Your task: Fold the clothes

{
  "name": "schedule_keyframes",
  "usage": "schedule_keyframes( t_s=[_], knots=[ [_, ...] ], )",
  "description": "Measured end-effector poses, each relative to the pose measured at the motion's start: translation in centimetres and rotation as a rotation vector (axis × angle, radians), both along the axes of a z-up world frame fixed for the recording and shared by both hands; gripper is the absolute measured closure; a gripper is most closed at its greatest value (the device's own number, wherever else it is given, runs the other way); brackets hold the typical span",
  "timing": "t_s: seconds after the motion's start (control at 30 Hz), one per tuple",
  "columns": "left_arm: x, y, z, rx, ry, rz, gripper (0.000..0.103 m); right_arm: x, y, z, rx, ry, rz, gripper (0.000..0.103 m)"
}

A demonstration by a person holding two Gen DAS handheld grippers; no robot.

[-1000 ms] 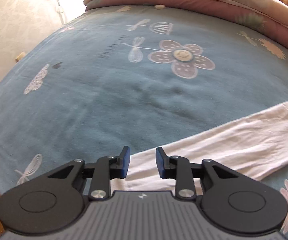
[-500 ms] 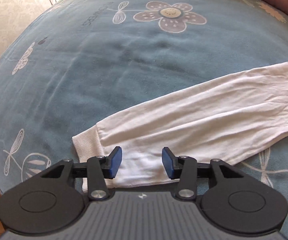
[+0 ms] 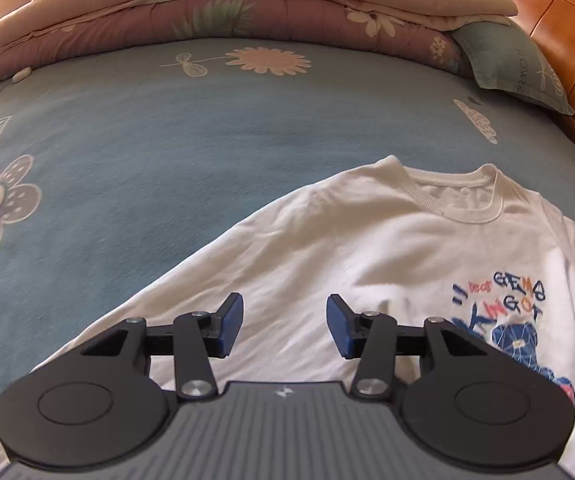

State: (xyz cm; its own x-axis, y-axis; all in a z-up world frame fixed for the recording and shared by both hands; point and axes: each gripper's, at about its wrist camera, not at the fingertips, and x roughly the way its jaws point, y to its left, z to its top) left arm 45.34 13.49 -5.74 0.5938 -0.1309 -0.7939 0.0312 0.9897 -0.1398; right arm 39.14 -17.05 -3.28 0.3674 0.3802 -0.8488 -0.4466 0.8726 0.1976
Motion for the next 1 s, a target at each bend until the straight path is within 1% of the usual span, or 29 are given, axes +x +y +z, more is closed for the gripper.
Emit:
schedule_keyframes(
  t_s=[0.1, 0.17, 0.2, 0.3, 0.43, 0.5, 0.53, 0.63, 0.7, 0.73, 0.77, 0.83, 0.9, 0.97, 1.0],
  knots=[
    [3.4, -1.4, -1.7, -0.048, 0.010, -0.033, 0.056, 0.1, -1.5, -0.8, -0.008, 0.007, -0.047, 0.000],
    [5.6, -1.6, -2.8, -0.044, 0.037, -0.020, 0.055, 0.2, -2.4, -1.4, -0.012, 0.013, -0.077, 0.000],
    [6.6, -1.5, -3.2, -0.052, 0.030, -0.013, 0.056, 0.2, -2.8, -1.9, -0.013, 0.020, -0.094, 0.000],
    [8.7, -1.0, -2.7, -0.054, 0.023, 0.014, 0.055, 0.7, -4.1, -2.8, -0.014, 0.034, -0.134, 0.000],
    [8.5, -1.8, -0.8, -0.098, 0.011, -0.035, 0.058, 2.0, -5.3, -2.6, -0.026, -0.002, -0.162, 0.000],
    [8.3, -2.3, 0.2, -0.121, 0.004, -0.062, 0.053, 2.8, -5.9, -2.4, -0.032, -0.030, -0.173, 0.000],
    [8.1, -2.7, 0.3, -0.125, 0.005, -0.093, 0.052, 3.6, -6.2, -2.3, -0.038, -0.051, -0.174, 0.000],
    [8.8, -4.3, -1.2, -0.078, 0.043, -0.178, 0.050, 6.6, -6.7, -2.5, -0.047, -0.109, -0.174, 0.000],
    [9.7, -4.0, -2.5, -0.074, 0.070, -0.149, 0.050, 8.8, -7.0, -3.1, -0.052, -0.144, -0.173, 0.000],
    [10.2, -3.7, -3.1, -0.074, 0.083, -0.128, 0.052, 9.7, -7.0, -3.7, -0.063, -0.148, -0.174, 0.000],
    [10.5, -3.3, -3.3, -0.095, 0.075, -0.114, 0.051, 10.7, -7.1, -4.5, -0.076, -0.149, -0.176, 0.000],
    [11.1, -3.1, -3.4, -0.107, 0.072, -0.109, 0.051, 12.7, -7.4, -6.2, -0.105, -0.135, -0.190, 0.000],
    [11.4, -3.3, -3.5, -0.091, 0.057, -0.121, 0.050, 13.3, -8.0, -7.5, -0.085, -0.150, -0.217, 0.000],
    [12.1, -3.3, -3.6, -0.087, 0.049, -0.130, 0.050, 13.0, -8.3, -7.8, -0.071, -0.185, -0.238, 0.000],
    [12.4, -3.1, -3.5, -0.099, 0.049, -0.126, 0.050, 12.9, -8.3, -7.9, -0.071, -0.195, -0.244, 0.000]
  ],
)
